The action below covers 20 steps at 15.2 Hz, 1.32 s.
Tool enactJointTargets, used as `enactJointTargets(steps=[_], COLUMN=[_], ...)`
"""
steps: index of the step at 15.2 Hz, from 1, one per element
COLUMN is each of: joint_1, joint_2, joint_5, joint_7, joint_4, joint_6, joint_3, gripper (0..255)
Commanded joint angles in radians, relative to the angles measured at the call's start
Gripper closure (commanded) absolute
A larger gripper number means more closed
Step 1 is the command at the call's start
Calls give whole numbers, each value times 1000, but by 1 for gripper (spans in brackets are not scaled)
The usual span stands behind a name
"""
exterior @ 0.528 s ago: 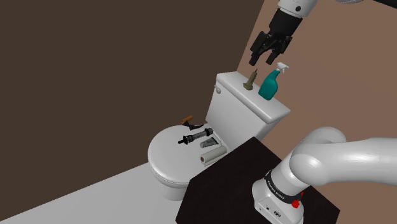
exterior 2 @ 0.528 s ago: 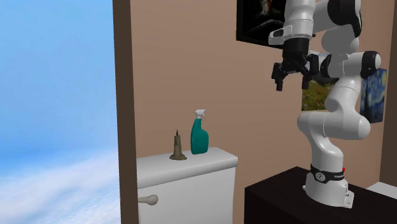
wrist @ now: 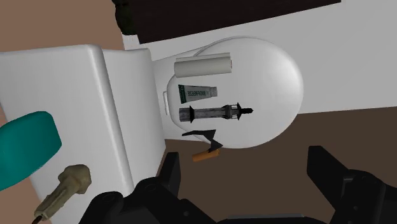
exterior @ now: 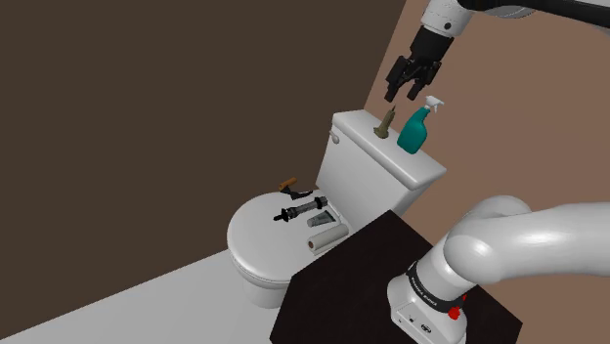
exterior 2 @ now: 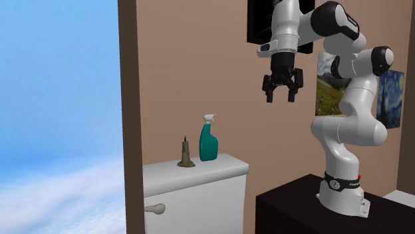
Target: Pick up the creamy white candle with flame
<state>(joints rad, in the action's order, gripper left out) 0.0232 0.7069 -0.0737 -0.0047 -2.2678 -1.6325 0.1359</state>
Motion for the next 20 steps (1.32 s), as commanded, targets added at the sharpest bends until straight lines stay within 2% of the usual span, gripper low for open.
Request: enactJointTargets(steps=[1, 6, 11, 15, 20], joint_1=[6, 16, 22, 29, 56], joint_2=[-52, -192, -356, -504, -714], joint_5=[-15, -36, -27, 9, 90], joint_7=[-47, -165, -288, -395, -536], joint_4=[22, 85, 179, 276, 429], joint_6=[-22, -77, -123, -147, -155], joint_3=[42, 143, 240, 311, 383], gripper=[0, 0, 0, 0, 0])
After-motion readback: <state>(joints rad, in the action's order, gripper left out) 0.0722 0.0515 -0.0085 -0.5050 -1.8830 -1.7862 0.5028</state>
